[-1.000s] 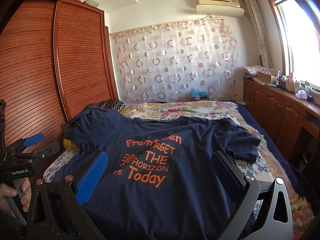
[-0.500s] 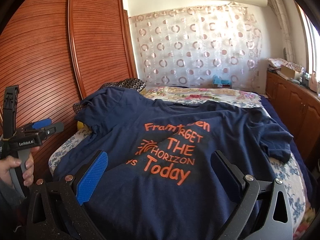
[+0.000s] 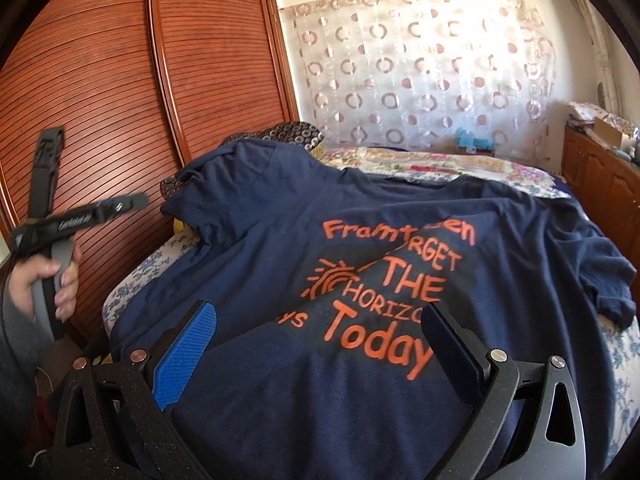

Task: Fold small clothes

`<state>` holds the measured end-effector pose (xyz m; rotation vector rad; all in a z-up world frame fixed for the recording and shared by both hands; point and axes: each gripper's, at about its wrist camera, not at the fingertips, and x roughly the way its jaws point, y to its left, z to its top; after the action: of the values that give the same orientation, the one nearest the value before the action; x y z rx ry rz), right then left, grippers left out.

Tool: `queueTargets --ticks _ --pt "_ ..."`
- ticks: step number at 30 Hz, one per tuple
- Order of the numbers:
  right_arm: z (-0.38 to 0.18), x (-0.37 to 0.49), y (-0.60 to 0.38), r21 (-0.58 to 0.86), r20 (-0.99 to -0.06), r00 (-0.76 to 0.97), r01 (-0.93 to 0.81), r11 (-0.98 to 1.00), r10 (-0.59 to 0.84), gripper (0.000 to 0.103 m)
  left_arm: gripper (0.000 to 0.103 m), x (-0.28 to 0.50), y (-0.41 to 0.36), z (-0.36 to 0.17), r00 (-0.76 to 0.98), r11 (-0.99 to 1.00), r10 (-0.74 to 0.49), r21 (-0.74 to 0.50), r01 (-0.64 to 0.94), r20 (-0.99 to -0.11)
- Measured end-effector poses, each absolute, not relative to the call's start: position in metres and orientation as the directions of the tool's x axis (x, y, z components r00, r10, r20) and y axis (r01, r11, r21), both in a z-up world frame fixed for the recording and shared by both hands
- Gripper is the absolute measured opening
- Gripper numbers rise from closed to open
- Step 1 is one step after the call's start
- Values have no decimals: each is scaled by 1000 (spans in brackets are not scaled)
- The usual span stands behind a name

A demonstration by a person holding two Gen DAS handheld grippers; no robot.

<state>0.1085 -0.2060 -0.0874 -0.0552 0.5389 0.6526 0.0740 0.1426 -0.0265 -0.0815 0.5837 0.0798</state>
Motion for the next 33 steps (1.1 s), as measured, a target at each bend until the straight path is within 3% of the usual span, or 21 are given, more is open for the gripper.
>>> queueTargets --ticks 1,5,11,14,16,18,28,31,33 --pt "-88 108 -203 115 -496 662 -592 797 563 102 68 77 145 -27 830 994 52 -50 -95 -556" --pt "-93 109 -202 114 -505 652 -599 793 565 102 61 105 161 -29 811 995 19 -69 -73 -585" --pt "-91 114 -190 133 -514 617 -629 766 596 102 59 134 184 -37 778 988 36 -93 -121 -628" --pt "-88 120 -178 129 -512 600 -654 745 615 102 52 142 188 -42 765 987 37 -95 -128 -644" --pt "-85 125 -171 114 -514 596 -665 738 616 102 39 145 189 -47 756 986 29 -106 -130 -654" --pt "-85 130 -165 120 -520 584 -673 730 623 102 34 147 190 -50 748 986 46 -90 -141 -662" --pt "-91 131 -150 137 -541 552 -687 714 635 102 36 156 191 -52 718 989 44 -71 -129 -695" --pt "-91 130 -153 141 -541 554 -683 717 633 102 14 151 184 -47 733 993 47 -47 -108 -679" --pt "-92 130 -153 142 -540 557 -679 721 631 102 9 148 177 -41 750 995 48 -30 -91 -659"
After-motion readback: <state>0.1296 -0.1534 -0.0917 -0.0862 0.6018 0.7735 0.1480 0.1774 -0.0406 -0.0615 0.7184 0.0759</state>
